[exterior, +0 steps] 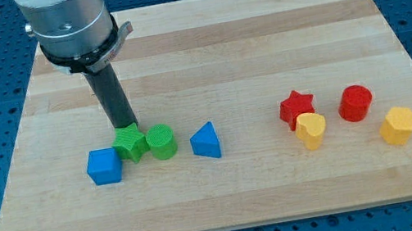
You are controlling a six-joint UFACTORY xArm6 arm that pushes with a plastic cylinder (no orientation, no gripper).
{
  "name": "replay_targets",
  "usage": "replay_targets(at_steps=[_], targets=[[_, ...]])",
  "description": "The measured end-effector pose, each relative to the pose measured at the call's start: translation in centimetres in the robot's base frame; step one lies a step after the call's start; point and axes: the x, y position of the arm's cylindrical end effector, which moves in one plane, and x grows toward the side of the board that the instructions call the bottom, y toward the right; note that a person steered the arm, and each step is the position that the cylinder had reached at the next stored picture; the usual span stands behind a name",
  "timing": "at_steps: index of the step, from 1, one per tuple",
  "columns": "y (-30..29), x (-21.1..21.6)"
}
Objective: Nudge the blue triangle up a bit
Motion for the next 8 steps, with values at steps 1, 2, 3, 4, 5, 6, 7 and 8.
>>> replay_targets(at_steps=[1, 2, 3, 4, 5, 6, 7, 8], targets=[[0.2, 0.0], [0.2, -0.6], [-1.0, -1.7], [-7.6, -1.1], [-11.5, 4.5], [-10.1, 11.0], [-4.4, 13.1], [5.0, 13.0]])
